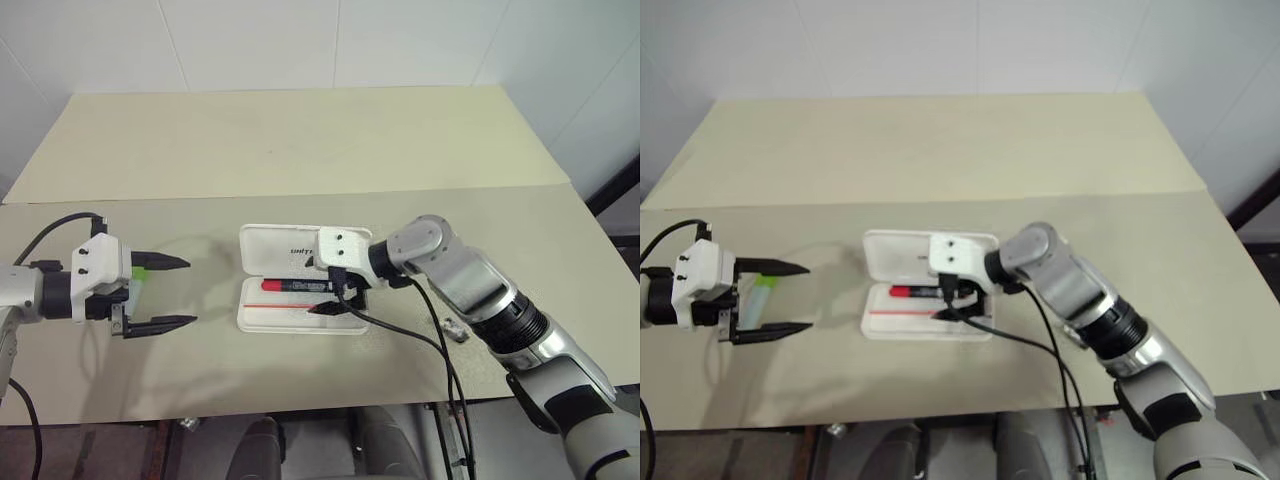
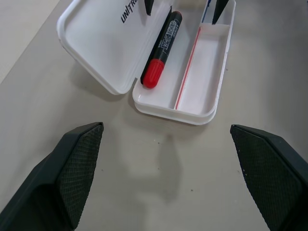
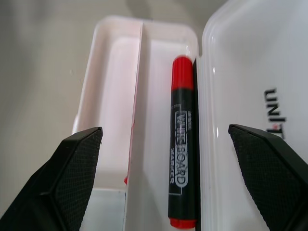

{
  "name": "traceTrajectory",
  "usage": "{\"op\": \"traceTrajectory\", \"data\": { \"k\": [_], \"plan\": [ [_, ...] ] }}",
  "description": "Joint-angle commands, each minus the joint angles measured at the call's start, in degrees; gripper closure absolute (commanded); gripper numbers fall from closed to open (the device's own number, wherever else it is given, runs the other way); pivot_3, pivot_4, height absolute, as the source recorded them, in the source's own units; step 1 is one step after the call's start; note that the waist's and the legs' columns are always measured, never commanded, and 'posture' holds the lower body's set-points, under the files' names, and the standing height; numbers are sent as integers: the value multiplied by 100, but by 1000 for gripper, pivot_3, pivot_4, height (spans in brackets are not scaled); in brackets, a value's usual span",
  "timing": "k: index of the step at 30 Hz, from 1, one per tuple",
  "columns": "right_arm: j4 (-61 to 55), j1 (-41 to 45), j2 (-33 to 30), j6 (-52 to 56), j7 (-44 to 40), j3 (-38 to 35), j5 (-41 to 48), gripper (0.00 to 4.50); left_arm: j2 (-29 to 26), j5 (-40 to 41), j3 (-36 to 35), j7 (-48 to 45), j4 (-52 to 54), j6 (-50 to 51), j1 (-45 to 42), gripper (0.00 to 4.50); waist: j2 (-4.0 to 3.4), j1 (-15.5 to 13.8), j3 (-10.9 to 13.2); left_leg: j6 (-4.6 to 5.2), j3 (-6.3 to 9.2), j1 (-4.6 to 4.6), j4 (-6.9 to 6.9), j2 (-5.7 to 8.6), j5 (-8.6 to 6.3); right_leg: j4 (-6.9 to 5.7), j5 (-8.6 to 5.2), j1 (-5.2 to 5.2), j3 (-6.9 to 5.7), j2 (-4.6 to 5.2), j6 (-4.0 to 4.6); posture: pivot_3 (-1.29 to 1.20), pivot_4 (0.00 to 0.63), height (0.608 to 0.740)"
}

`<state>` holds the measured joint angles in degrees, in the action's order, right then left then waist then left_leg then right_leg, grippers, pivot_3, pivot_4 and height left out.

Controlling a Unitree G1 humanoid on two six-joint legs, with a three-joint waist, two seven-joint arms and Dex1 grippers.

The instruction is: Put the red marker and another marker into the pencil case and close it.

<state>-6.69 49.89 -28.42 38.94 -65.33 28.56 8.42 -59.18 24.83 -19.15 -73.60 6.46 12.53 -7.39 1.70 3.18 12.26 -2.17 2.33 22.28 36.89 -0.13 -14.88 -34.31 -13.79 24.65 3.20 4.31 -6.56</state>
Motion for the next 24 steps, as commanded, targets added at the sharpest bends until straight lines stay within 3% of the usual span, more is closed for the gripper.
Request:
{"op": "traceTrajectory", "data": {
  "k": [1, 9, 12, 19, 24],
  "plan": [
    [-338, 41, 4, -8, -293, -485, 542, 17, -61, 98, -53, 1, 127, 9, -64, 0, 0, 0, 0, 0, 0, 0, 0, 0, 0, 0, 0, 0, 0, 0, -1, 0, 150, 740],
    [-529, -629, -356, -780, -1188, -1421, 1619, 17, -212, -116, -425, 164, 126, 90, 410, 0, 1, -1, 0, -1, 1, -2, -18, -1, -1, 10, 7, -1, -4, 0, -14, 0, 150, 740],
    [-481, -636, -358, -910, -1262, -1753, 1915, 17, -162, -229, -883, 693, 365, 499, 752, 0, 1, 18, 0, -1, -3, -7, -28, -5, -1, 12, 6, 0, -1, -3, -13, 0, 150, 740],
    [284, -102, 151, -1963, -1132, -2249, 2004, 17, 424, -360, -2033, 2613, 1424, 2388, 1266, 0, 1, 12, 0, -2, 1, -19, -48, -22, -1, 8, 14, 1, -5, -18, -26, 0, 150, 740],
    [1173, 345, 312, -2576, -1436, -2515, 2074, 17, 1038, -124, -2633, 3806, 2498, 4543, 1436, 0, 2, 12, 0, -5, 3, -21, -58, -29, -2, 7, 16, 2, -6, -24, -30, 0, 150, 740]
  ]
}}
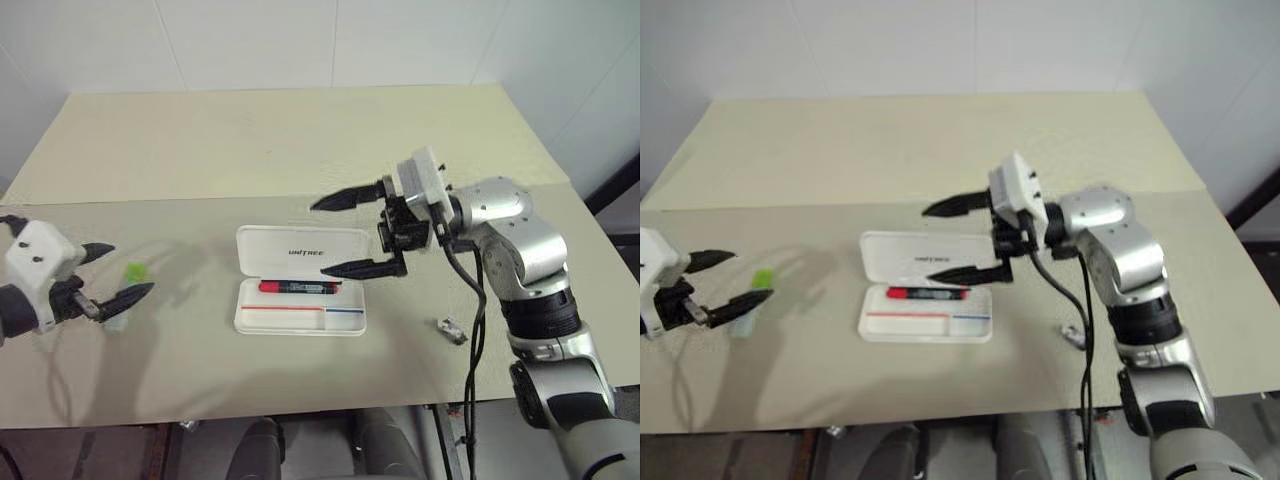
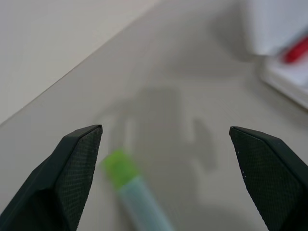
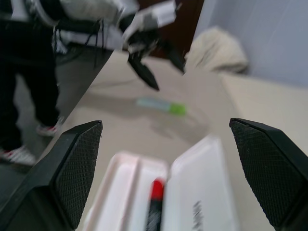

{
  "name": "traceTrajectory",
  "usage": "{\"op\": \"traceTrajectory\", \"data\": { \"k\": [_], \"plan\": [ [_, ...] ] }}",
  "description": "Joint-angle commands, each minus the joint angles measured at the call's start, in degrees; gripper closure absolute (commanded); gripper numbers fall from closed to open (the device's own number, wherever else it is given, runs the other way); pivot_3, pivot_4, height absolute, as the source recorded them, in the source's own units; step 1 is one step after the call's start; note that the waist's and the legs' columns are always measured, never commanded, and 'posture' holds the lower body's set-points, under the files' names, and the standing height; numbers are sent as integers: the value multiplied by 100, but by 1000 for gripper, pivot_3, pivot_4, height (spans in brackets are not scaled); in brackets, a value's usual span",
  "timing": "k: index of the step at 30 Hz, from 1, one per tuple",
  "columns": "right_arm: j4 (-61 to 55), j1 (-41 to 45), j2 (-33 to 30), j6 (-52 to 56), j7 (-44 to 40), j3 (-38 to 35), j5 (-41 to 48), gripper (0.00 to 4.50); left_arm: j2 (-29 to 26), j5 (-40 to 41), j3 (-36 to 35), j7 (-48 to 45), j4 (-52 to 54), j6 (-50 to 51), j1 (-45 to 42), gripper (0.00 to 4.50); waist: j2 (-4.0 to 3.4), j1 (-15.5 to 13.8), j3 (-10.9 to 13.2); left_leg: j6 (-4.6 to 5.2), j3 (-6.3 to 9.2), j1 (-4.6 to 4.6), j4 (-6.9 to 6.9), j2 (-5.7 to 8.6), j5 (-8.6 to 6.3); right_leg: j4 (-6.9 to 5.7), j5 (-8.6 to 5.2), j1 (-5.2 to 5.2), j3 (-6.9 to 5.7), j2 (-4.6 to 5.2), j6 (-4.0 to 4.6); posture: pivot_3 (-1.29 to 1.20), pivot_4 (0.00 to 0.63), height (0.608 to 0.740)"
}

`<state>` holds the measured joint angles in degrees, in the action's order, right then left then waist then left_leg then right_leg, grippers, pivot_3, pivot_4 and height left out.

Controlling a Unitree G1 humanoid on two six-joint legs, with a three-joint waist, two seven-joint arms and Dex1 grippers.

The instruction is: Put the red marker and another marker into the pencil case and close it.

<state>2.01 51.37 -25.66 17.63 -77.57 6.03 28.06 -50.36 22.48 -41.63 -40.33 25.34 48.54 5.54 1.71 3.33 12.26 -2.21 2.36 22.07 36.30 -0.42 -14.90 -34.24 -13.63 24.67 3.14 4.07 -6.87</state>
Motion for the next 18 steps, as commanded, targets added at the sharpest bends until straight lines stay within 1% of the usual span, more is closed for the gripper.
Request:
{"op": "traceTrajectory", "data": {
  "k": [1, 5, 7, 9, 11, 15, 18],
  "plan": [
    [436, 251, 72, -588, -252, -258, 82, 17, 208, 124, -445, 567, 744, 1233, 218, 0, 2, -4, -1, -4, 0, -1, -1, -3, -2, 0, 0, -1, -1, -1, 1, 0, 150, 740],
    [784, 412, 164, -869, -477, -236, 82, 17, 379, 37, -520, 960, 1008, 1984, 381, 0, 2, -15, -1, -17, 0, 0, -1, -16, -10, 4, -4, 0, -1, -16, 7, 0, 150, 740],
    [732, 437, 274, -864, -428, -136, 41, 17, 416, 21, -590, 1008, 863, 2062, 429, 0, 2, -13, -1, -22, 2, -1, -1, -21, -12, 2, -7, 1, -1, -22, 13, 0, 150, 740],
    [680, 362, 278, -875, -492, -121, 69, 17, 596, -27, -368, 1266, 816, 2242, 320, 0, 1, -13, -1, -31, 2, -6, -2, -30, -15, 1, -9, 0, -1, -33, 19, 0, 150, 740],
    [588, 298, 271, -839, -495, -123, 95, 17, 644, -47, -180, 1393, 751, 2334, 257, 0, 2, -14, -1, -36, 2, -10, -3, -35, -17, -2, -11, -1, 0, -39, 22, 0, 150, 740],
    [262, 145, 220, -663, -359, -179, 195, 17, 307, -171, 300, 1459, 377, 2474, 161, 0, 3, -17, -2, -43, 3, -12, -4, -39, -18, -8, -14, 1, 0, -44, 28, 0, 150, 740],
    [87, 10, 180, -658, -232, -207, 157, 17, 90, -224, 588, 1491, -138, 2412, -136, 0, 2, -22, -2, -47, 2, -16, -4, -39, -20, -9, -16, 0, 2, -45, 32, 0, 150, 740]
  ]
}}
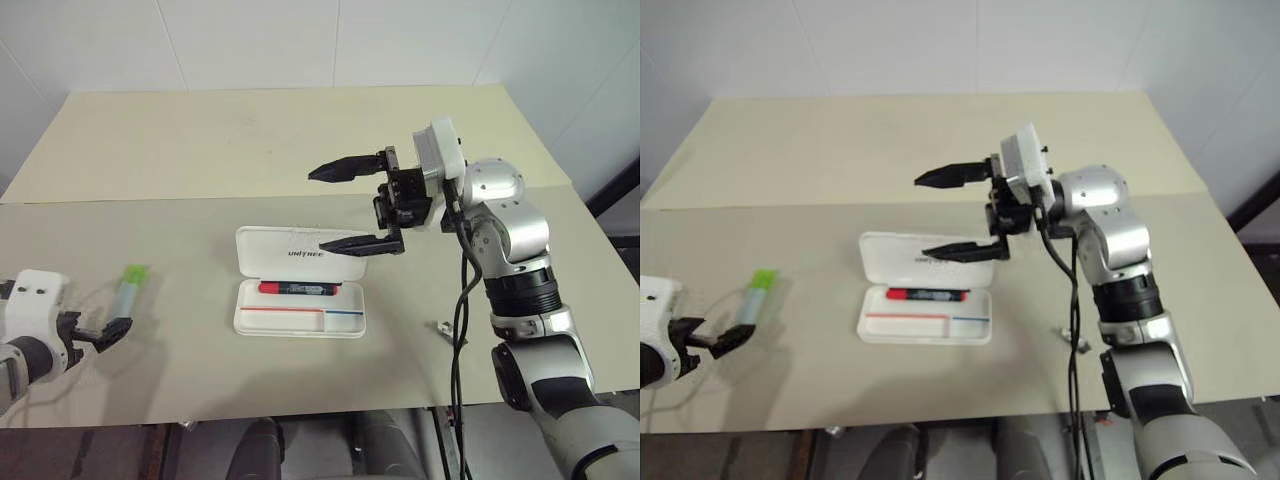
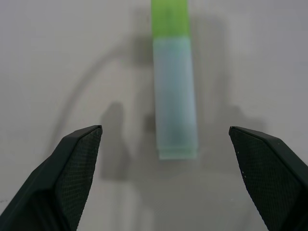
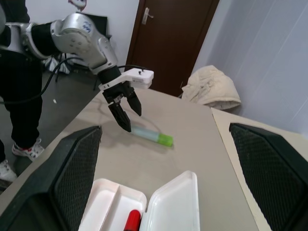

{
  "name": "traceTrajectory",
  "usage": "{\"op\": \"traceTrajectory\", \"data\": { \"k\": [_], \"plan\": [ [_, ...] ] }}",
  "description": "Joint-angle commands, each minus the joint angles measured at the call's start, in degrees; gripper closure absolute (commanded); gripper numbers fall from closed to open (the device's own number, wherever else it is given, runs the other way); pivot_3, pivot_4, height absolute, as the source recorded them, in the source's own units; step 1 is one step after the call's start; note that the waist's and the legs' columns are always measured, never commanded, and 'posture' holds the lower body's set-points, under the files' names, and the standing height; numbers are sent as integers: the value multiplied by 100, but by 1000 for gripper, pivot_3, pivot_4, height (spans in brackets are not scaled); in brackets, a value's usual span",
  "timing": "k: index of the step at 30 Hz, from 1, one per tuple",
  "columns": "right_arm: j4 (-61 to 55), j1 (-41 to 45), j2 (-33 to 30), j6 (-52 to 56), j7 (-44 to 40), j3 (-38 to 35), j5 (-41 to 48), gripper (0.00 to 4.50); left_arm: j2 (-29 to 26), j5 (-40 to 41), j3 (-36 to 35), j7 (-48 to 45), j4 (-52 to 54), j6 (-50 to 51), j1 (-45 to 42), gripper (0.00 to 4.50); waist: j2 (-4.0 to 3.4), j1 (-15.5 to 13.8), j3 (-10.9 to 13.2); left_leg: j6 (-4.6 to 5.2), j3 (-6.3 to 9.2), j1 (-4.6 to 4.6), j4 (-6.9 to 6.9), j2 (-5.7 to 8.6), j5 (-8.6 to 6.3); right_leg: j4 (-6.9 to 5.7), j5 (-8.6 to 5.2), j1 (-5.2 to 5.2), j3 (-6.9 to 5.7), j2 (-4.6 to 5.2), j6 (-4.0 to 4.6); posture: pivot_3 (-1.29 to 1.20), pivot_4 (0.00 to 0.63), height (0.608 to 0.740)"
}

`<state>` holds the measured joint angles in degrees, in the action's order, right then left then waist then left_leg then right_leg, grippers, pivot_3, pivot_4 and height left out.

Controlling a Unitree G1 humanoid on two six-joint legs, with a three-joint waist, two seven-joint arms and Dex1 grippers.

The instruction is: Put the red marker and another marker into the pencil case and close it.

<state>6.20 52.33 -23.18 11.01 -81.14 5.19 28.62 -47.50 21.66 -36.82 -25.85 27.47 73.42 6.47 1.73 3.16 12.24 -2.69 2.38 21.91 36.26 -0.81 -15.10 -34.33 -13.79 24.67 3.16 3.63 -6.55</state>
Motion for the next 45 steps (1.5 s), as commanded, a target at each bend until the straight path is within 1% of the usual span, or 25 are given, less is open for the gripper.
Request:
{"op": "traceTrajectory", "data": {
  "k": [1, 7, 13, 14, 15, 20, 24, 29, 33, 35, 37, 42, 45],
  "plan": [
    [-404, -139, -77, -3, 184, -131, 83, 17, -293, -166, 216, 4, -569, -166, -298, 0, 0, -4, 0, 0, 0, 0, 0, 0, 0, -1, 0, 0, -1, 0, 0, 0, 150, 740],
    [-811, -417, -119, 116, 480, -189, 158, 17, -548, -91, 659, -228, -1321, -235, -682, 0, -1, -9, 0, -3, -3, -3, -9, 0, -1, 1, -2, 2, 1, 2, 3, 0, 150, 740],
    [-1040, -574, -120, 141, 705, -215, 173, 17, -719, 51, 928, -521, -1555, -40, -867, 0, 0, -27, -1, -5, -3, -20, -10, 0, 1, -9, -5, -9, 0, 3, 8, 0, 150, 740],
    [-1076, -593, -126, 145, 735, -222, 180, 0, -725, 89, 949, -560, -1567, 1, -882, 414, 0, -21, 0, -5, -4, -23, -11, 0, 1, -8, -5, -13, 2, 3, 9, 0, 150, 740],
    [-1106, -605, -131, 145, 764, -228, 184, 0, -736, 130, 971, -612, -1583, 24, -890, 610, 0, -16, -1, -5, -10, -26, -12, 1, 0, -8, -5, -13, 6, 4, 9, 0, 150, 740],
    [-1159, -603, -157, 120, 843, -239, 200, 0, -727, 268, 1072, -790, -1604, 157, -875, 2268, 0, -16, -1, -5, -15, -34, -20, -1, 1, -10, -7, -13, 9, 3, 12, 0, 150, 740],
    [-1131, -565, -175, 88, 859, -230, 197, 0, -690, 264, 1071, -807, -1673, 99, -884, 3427, -1, -18, -1, -5, -16, -35, -19, 1, 0, -9, -7, -15, 10, 5, 12, 0, 150, 740],
    [-1037, -520, -209, 45, 838, -235, 162, 0, -607, 367, 961, -994, -1640, -157, -822, 3449, -1, -23, -1, -5, -17, -37, -19, 1, 0, -9, -7, -16, 10, 5, 12, 0, 150, 740],
    [-822, -521, -259, -79, 801, -245, 68, 0, -572, 335, 987, -1330, -1237, -1056, -516, 3449, -1, -49, -1, -5, -17, -36, -20, 2, 0, -5, -10, -16, 10, 11, 17, 0, 150, 740],
    [-649, -521, -278, -240, 819, -276, -22, 0, -421, 303, 849, -1477, -1038, -1716, -329, 3449, -1, -66, -1, -7, -20, -35, -22, 2, 0, 6, -12, -17, 10, 15, 21, 0, 150, 740],
    [-493, -525, -319, -370, 798, -303, -92, 0, -359, 260, 745, -1562, -925, -2118, -205, 3449, 3, -74, -2, -8, -24, -31, -24, 1, -1, 17, -12, -18, 11, 19, 21, 0, 150, 740],
    [-237, -582, -467, -504, 752, -348, -140, 0, -502, 336, 623, -2489, -630, -3417, 70, 3449, 3, -76, -2, -12, -29, -28, -33, -3, -4, 30, -12, -15, 12, 16, 22, 0, 150, 740],
    [-119, -598, -535, -584, 786, -383, -197, 0, -490, 496, 608, -2867, -562, -3991, -104, 3449, 3, -79, -2, -14, -35, -28, -37, -5, -5, 36, -23, -14, 15, 15, 41, 0, 150, 740]
  ]
}}
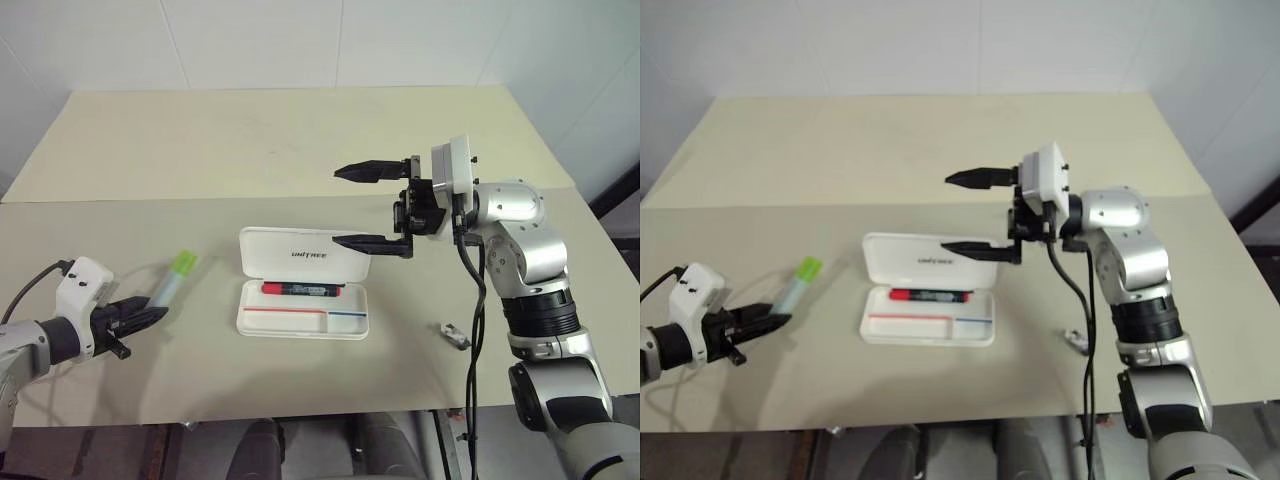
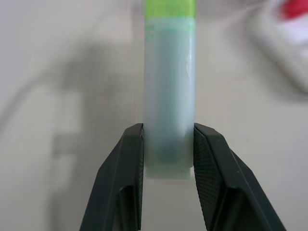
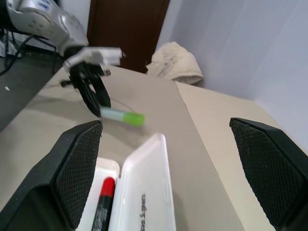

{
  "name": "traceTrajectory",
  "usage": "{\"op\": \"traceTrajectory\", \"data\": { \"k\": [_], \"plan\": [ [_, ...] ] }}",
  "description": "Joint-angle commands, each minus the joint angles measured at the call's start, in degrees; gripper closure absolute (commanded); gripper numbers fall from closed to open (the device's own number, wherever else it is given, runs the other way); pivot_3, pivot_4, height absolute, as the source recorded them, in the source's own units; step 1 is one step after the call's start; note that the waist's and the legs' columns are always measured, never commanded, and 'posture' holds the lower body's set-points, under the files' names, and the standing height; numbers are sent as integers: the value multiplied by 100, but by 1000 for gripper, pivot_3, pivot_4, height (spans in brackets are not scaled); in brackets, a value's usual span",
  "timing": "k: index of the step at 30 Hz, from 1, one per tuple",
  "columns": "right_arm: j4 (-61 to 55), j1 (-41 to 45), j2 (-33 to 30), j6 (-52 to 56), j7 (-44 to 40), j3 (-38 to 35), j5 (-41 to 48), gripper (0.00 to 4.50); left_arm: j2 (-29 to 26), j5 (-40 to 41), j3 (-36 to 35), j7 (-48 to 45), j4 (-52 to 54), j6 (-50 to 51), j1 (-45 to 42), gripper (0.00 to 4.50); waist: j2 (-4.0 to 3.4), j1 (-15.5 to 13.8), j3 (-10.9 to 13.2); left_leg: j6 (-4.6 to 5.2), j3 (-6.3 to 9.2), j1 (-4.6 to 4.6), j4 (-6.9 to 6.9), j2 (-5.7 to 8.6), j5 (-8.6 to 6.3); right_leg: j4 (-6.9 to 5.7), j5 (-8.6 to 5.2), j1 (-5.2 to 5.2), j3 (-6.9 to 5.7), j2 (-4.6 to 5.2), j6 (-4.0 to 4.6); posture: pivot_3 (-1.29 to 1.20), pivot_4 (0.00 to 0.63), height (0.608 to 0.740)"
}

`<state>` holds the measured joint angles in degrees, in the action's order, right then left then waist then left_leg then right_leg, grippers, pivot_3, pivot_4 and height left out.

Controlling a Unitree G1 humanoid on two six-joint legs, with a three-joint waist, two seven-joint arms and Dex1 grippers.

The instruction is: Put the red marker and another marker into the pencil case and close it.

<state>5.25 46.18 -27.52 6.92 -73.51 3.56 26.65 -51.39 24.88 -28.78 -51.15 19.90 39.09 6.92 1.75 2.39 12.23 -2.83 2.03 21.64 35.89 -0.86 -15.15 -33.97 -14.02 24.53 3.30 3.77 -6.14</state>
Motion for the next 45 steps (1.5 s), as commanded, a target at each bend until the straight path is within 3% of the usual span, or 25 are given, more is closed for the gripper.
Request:
{"op": "traceTrajectory", "data": {
  "k": [1, 6, 13, 17, 25, 34, 45],
  "plan": [
    [15, 22, -112, -196, 29, -228, -14, 0, -112, 191, -162, -439, 185, -716, -199, 3449, 0, -6, 0, 0, 0, 0, 0, 0, 0, 0, -25, 0, 0, -1, 45, 0, 150, 740],
    [25, -75, -257, -245, 135, -316, -85, 0, -326, 335, 468, -1089, 316, -1307, -728, 3449, 0, -5, 1, 1, -10, -1, 5, 0, 0, -7, -28, 0, 8, -8, 50, 0, 150, 740],
    [-279, -399, -520, -166, 345, -485, -78, 0, -661, 556, 1518, -1724, 209, -1098, -1767, 3449, -1, -29, 1, 3, -12, -2, 15, -1, 1, -19, -15, -1, 13, -20, 26, 0, 150, 740],
    [-463, -636, -749, -29, 422, -617, -19, 0, -653, 318, 2419, -2088, -138, -1047, -2619, 3449, -1, -39, 1, 4, -12, -2, 20, -1, 1, -24, 21, -1, 14, -26, -39, 0, 150, 740],
    [-1203, -1389, -1154, 394, 464, -898, 270, 0, -430, -406, 3833, -2601, -948, -1213, -3789, 3449, -2, -27, 2, 9, -14, -2, 21, -2, 0, -25, 18, 0, 20, -34, -44, 0, 150, 740],
    [-2508, -2451, -1600, 1305, 605, -1112, 936, 0, -160, -931, 4368, -2672, -1288, -1285, -4100, 3449, -1, -65, 2, 17, -12, 0, 30, -1, -5, -31, 10, -1, 22, -34, -49, 0, 150, 740],
    [-2722, -2531, -1612, 1460, 875, -1157, 998, 0, -192, -1300, 4522, -2712, -1240, -1372, -3950, 3449, 2, -63, 3, 24, -19, 0, 48, -1, 0, -30, 4, -4, 30, -35, -39, 0, 150, 740]
  ]
}}
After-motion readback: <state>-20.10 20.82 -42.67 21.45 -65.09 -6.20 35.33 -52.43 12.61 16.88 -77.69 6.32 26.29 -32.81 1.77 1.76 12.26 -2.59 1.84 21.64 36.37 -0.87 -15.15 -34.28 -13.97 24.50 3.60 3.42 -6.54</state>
